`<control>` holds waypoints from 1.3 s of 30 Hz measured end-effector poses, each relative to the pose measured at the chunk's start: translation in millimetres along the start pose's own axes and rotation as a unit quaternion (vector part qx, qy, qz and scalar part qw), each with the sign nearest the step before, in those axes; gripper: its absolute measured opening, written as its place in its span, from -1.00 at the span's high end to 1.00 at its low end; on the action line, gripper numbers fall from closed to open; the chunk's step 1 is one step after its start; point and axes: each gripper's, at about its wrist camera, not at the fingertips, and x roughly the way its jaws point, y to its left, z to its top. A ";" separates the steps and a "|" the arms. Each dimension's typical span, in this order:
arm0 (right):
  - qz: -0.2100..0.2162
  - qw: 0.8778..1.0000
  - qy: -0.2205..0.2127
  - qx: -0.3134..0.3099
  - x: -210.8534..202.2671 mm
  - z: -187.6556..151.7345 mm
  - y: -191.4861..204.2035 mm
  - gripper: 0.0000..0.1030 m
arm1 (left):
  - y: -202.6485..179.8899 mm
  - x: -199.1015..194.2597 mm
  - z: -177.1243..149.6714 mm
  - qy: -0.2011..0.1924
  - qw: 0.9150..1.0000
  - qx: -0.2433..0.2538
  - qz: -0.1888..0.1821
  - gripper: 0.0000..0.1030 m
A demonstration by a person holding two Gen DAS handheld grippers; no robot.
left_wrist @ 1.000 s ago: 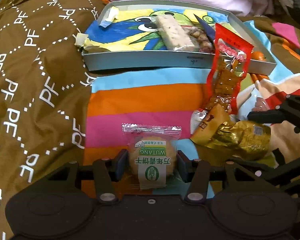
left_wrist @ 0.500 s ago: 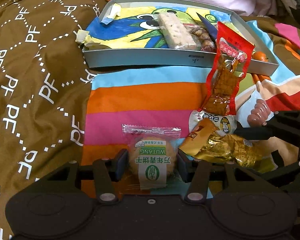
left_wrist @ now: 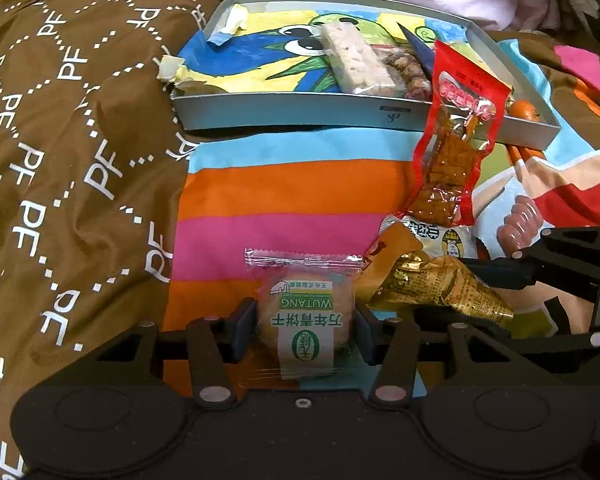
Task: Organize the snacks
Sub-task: 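Grasp the WUTANG biscuit packet with the left tool while the right tool grasps the gold-wrapped snack, then carry the biscuit packet and gold-wrapped snack over the frog tray and lower them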
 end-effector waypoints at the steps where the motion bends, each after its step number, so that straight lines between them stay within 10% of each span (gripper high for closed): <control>1: -0.004 1.000 -0.003 -0.005 -0.4 0.0 1.9 0.23 | 0.7 -0.1 -0.1 0.000 1.000 -0.003 0.001 -0.02; 19: -0.059 0.995 -0.073 -0.036 -15.6 5.5 8.8 0.24 | 16.7 -8.1 11.0 -0.048 0.993 -0.087 0.061 -0.01; 39: -0.146 0.954 -0.243 0.096 -62.6 16.8 -53.5 0.21 | -36.8 -21.3 141.8 -0.183 0.980 -0.075 0.000 -0.01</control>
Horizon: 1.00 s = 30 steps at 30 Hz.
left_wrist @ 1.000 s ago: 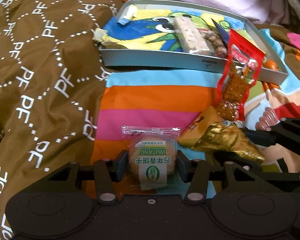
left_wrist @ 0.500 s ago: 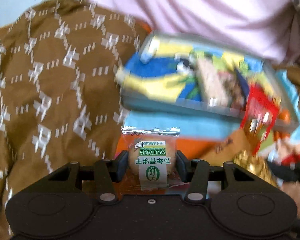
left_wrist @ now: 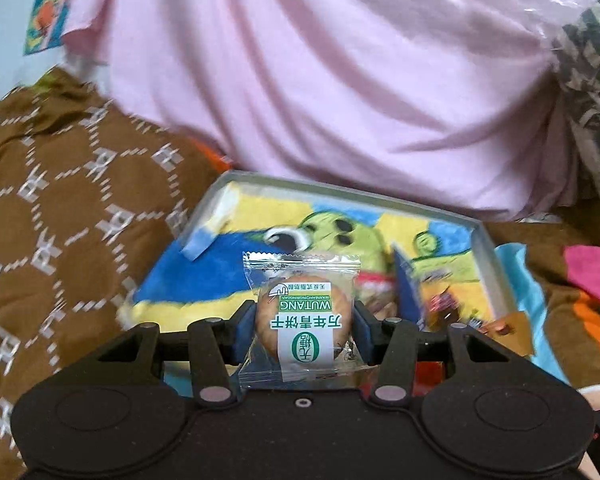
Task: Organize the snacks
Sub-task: 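Carry the biscuit packet and gold-wrapped snack over the frog tray and lower them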
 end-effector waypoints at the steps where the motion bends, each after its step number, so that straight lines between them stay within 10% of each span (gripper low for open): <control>1: -0.009 1.000 -0.007 0.006 0.5 0.8 -5.6 0.21 | -5.1 3.0 3.5 -0.003 1.000 0.003 -0.003 -0.01; 12: -0.100 0.992 -0.006 0.079 34.4 -2.9 -57.1 0.20 | -50.7 45.6 32.7 -0.025 0.999 0.018 -0.017 -0.01; 30: -0.103 0.986 0.036 0.126 93.8 -10.1 -84.4 0.16 | -65.6 116.9 19.4 -0.007 1.000 0.021 0.006 -0.01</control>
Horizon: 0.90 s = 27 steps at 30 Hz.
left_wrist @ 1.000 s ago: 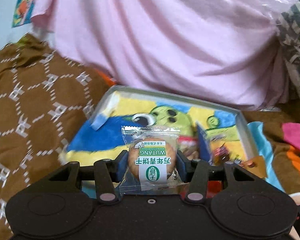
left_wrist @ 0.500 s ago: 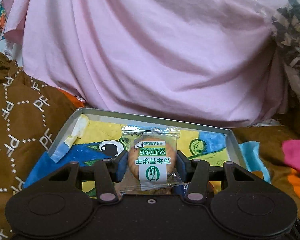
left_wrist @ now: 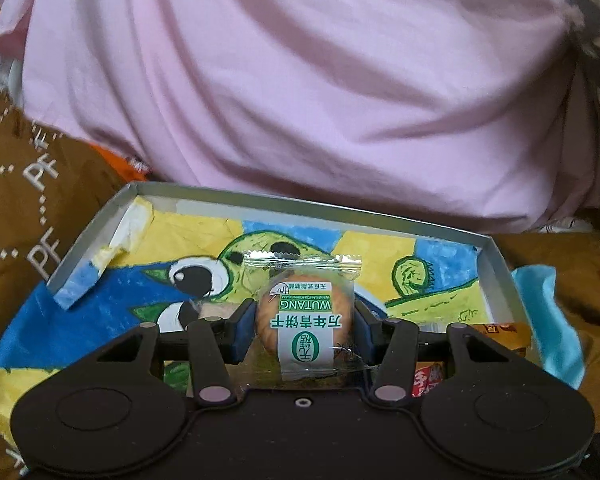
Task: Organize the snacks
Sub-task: 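Carry the biscuit packet and gold-wrapped snack over the frog tray and lower them, then open both tools to release the biscuit and gold snack into the tray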
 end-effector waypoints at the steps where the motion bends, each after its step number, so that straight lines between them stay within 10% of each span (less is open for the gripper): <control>1: 0.000 1.000 0.001 0.000 0.3 0.0 -0.2 0.15 | -2.7 1.3 0.1 0.001 1.000 0.009 -0.001 -0.01; 10: 0.005 1.000 0.010 -0.005 -1.3 0.1 2.1 -0.02 | -7.8 5.4 -0.4 0.005 1.000 0.009 0.001 -0.03; 23: 0.000 1.000 0.001 -0.007 -3.1 0.8 2.5 -0.27 | -7.6 -8.6 -0.5 -0.007 1.000 0.005 -0.006 -0.79; 27: -0.010 0.999 -0.026 -0.017 -13.1 4.1 6.6 -0.63 | -3.2 -22.9 0.5 -0.018 1.000 0.004 0.015 -0.94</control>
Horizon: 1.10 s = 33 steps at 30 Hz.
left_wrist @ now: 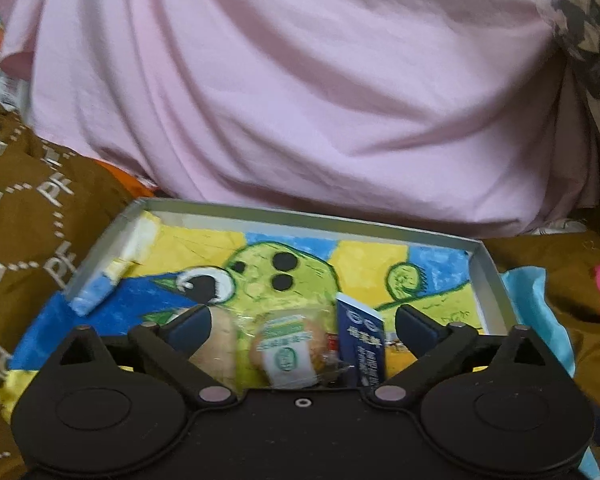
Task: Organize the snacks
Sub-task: 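Open both tools to release the biscuit and gold snack into the tray, then withdraw both tools from the tray toward the red jerky packet and sausages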
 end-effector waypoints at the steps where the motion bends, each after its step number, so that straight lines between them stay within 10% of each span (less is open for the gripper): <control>1: -0.006 1.000 -0.009 -0.002 -3.5 1.1 1.0 -0.67 | 1.8 -3.5 0.7 -0.002 1.000 0.002 0.003 -0.96; 16: -0.058 0.993 -0.101 -0.015 -60.2 17.4 9.1 -0.99 | 50.8 -75.1 -3.2 -0.014 0.999 -0.036 0.023 -0.98; 33: 0.003 0.992 -0.093 -0.080 -126.8 9.8 38.8 -0.99 | 98.1 -142.2 -52.7 0.011 0.998 -0.044 0.049 -0.98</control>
